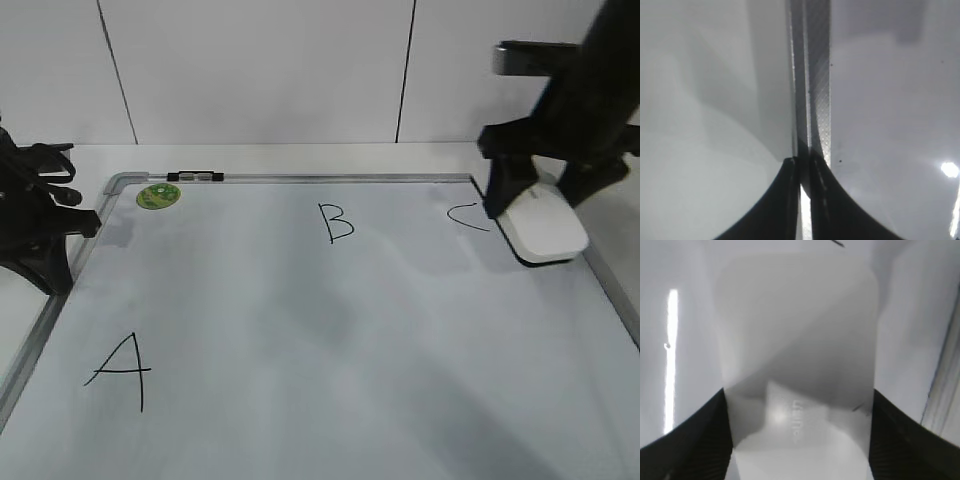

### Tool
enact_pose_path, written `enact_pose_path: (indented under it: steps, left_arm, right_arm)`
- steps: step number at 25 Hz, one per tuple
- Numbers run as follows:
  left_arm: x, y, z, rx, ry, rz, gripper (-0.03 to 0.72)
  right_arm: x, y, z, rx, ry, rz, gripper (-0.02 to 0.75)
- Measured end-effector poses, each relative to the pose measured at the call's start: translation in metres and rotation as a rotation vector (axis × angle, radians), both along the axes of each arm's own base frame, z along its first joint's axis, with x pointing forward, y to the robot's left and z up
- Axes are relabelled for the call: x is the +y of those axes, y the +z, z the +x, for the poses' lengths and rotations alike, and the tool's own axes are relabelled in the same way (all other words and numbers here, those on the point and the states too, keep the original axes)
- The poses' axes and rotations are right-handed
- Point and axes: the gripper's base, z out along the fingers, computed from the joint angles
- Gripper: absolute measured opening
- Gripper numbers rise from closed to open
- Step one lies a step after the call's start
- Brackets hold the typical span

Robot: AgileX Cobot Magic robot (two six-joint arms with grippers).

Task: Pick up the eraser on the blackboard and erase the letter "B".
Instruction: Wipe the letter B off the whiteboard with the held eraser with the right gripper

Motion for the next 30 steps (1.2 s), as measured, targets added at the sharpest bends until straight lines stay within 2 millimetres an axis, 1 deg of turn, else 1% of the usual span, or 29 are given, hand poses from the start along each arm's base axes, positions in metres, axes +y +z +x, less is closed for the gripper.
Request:
enact_pose_path:
  steps: [1, 3, 4, 7, 8, 9, 11, 16, 21, 27, 30]
  left_arm:
    - [0.000, 0.000, 0.000, 0.002, 0.000, 0.000, 0.020]
    - [0.000, 0.000, 0.000, 0.004, 0.000, 0.000, 0.020]
    - [0.000, 0.000, 0.000, 0.005, -0.001, 0.000, 0.020]
    - [0.000, 0.000, -0.001, 0.007, -0.001, 0.000, 0.020]
    - [0.000, 0.000, -0.001, 0.007, -0.001, 0.000, 0.020]
    - [0.000, 0.000, -0.001, 0.007, -0.001, 0.000, 0.020]
    - [0.000, 0.000, -0.001, 0.007, -0.001, 0.000, 0.020]
    - [0.000, 0.000, -0.001, 0.009, 0.000, -0.002, 0.019]
    - [0.000, 0.000, -0.001, 0.009, 0.000, -0.002, 0.019]
    - [0.000, -0.001, -0.001, 0.011, 0.000, -0.001, 0.019]
    - [0.000, -0.001, -0.001, 0.011, 0.000, -0.001, 0.019]
  right_arm:
    - [0.012, 0.001, 0.008, -0.018, 0.030, -0.012, 0.537]
    - [0.033, -0.007, 0.026, -0.036, 0.077, -0.035, 0.537]
    - [0.045, -0.007, 0.034, -0.055, 0.100, -0.035, 0.537]
    - [0.075, -0.021, 0.057, -0.079, 0.149, -0.031, 0.537]
    - [0.083, -0.022, 0.063, -0.095, 0.161, -0.026, 0.537]
    - [0.090, -0.028, 0.069, -0.095, 0.171, -0.026, 0.537]
    - [0.100, -0.035, 0.082, -0.117, 0.178, -0.020, 0.537]
    - [0.111, -0.062, 0.104, -0.117, 0.182, -0.018, 0.535]
    - [0.116, -0.091, 0.115, -0.091, 0.184, -0.028, 0.534]
    - [0.117, -0.096, 0.117, -0.080, 0.186, -0.025, 0.534]
    - [0.122, -0.096, 0.115, -0.078, 0.197, -0.026, 0.534]
